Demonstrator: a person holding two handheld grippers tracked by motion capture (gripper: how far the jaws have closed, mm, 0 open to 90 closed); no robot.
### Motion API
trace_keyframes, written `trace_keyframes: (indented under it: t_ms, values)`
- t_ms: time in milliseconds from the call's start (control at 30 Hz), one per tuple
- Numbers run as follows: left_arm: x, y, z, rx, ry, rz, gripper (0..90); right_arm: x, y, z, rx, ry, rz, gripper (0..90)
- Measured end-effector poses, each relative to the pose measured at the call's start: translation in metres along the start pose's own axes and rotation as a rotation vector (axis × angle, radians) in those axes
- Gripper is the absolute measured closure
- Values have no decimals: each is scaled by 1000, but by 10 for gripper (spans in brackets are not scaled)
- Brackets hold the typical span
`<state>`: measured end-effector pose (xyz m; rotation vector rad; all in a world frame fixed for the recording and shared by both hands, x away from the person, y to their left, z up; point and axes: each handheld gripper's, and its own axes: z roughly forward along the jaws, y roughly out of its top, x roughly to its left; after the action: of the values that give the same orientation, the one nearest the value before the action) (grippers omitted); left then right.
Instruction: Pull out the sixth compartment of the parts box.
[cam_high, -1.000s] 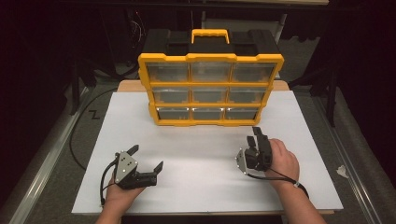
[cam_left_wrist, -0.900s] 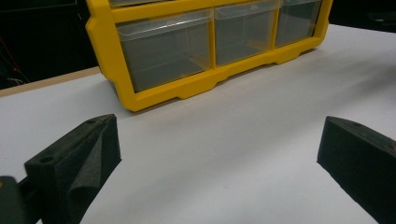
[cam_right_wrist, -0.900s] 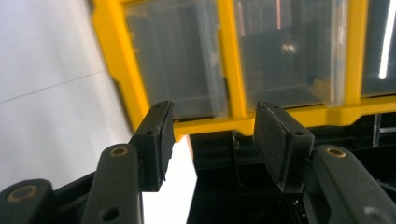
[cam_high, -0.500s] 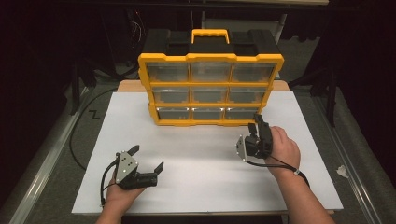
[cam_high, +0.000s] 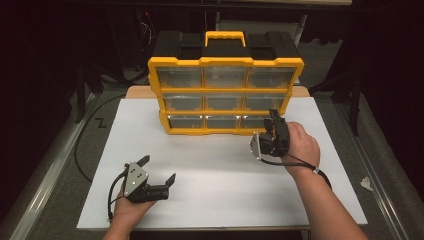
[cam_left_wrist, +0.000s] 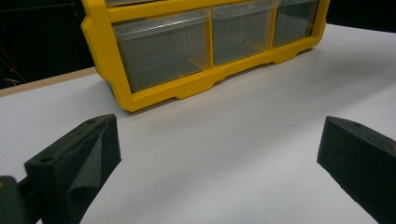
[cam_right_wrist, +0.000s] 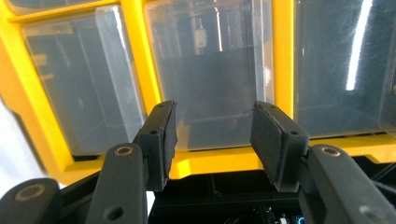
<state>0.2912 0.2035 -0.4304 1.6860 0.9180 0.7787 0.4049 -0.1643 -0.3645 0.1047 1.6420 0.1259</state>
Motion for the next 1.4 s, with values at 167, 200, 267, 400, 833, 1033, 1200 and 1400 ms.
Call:
trace_keyframes:
  t_ms: [167, 200, 267, 400, 833, 1033, 1200, 1400]
  values:
    - [0, 0, 0, 0, -1, 2, 2, -9, 1, 7, -2, -16, -26, 539]
    - [0, 0, 0, -1, -1, 2, 2, -11, 1, 8, -3, -13, -27, 542]
    - [0, 0, 0, 0, -1, 1, 2, -13, 2, 11, 1, -9, -25, 547]
    - [0, 0, 0, 2, -2, 3, 2, -20, 5, 15, -9, -14, -35, 571]
    - [1, -1, 0, 2, 0, -3, 2, -35, 17, 30, -20, -12, -104, 675]
    - [1, -1, 0, 2, -2, -5, 2, -37, 19, 34, -20, -16, -138, 726]
    - [1, -1, 0, 0, 0, -7, 2, -36, 19, 36, -20, -22, -157, 759]
    - [1, -1, 0, -1, 0, -7, 2, -32, 19, 38, -11, -37, -183, 784]
